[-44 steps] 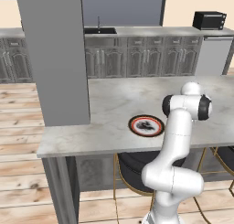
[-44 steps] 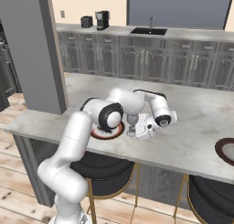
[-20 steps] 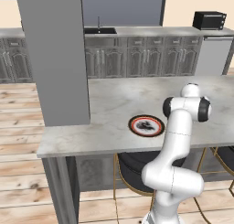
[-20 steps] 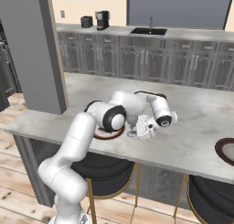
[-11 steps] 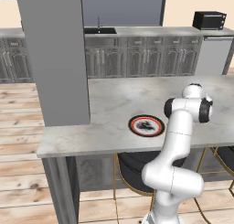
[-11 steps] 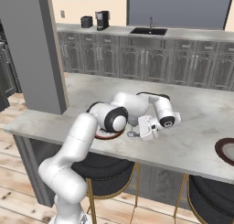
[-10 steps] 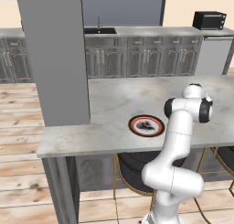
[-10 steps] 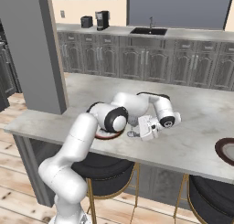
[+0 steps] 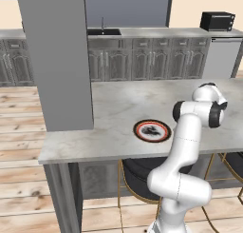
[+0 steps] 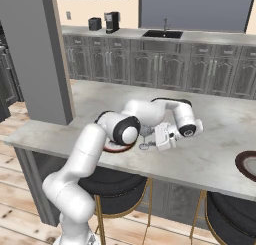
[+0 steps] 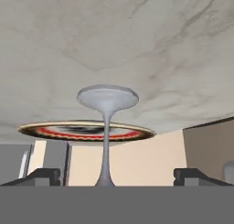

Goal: Retrieve the wine glasses from the counter and place one next to each plate.

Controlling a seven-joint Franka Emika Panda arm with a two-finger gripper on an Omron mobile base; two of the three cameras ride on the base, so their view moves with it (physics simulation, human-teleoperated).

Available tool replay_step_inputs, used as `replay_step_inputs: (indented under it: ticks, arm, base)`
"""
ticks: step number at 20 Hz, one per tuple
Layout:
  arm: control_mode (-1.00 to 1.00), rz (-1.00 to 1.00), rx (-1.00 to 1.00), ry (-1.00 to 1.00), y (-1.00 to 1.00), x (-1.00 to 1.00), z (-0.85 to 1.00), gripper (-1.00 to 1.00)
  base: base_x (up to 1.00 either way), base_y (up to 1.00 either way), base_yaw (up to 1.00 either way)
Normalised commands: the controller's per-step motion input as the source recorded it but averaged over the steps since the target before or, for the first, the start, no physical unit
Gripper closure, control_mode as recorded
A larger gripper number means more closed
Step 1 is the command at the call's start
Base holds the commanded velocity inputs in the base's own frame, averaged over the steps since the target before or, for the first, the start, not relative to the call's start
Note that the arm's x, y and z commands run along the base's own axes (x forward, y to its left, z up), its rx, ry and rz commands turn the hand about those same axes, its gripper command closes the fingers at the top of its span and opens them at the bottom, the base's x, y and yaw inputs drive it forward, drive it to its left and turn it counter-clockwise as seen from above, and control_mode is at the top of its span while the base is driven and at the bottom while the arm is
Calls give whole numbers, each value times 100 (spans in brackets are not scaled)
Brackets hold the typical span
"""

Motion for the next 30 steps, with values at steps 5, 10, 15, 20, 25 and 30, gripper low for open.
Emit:
replay_step_inputs:
  ticks: [5,10,15,20,25,30]
  arm:
    - [-100,-12,0,0,-48,0,15,-100]
    - [-100,-22,0,0,-29,-17,7,-100]
    - [-100,-25,0,-5,-22,-34,9,-100]
    - [-100,-20,-10,-33,60,-89,63,-100]
    - [-100,-17,-19,-37,79,-69,37,-100]
    - [-100,-17,-5,-18,36,-38,78,-100]
  base:
    - [0,0,0]
    - [0,0,0]
    - [0,0,0]
    - [0,0,0]
    - [0,0,0]
    - [0,0,0]
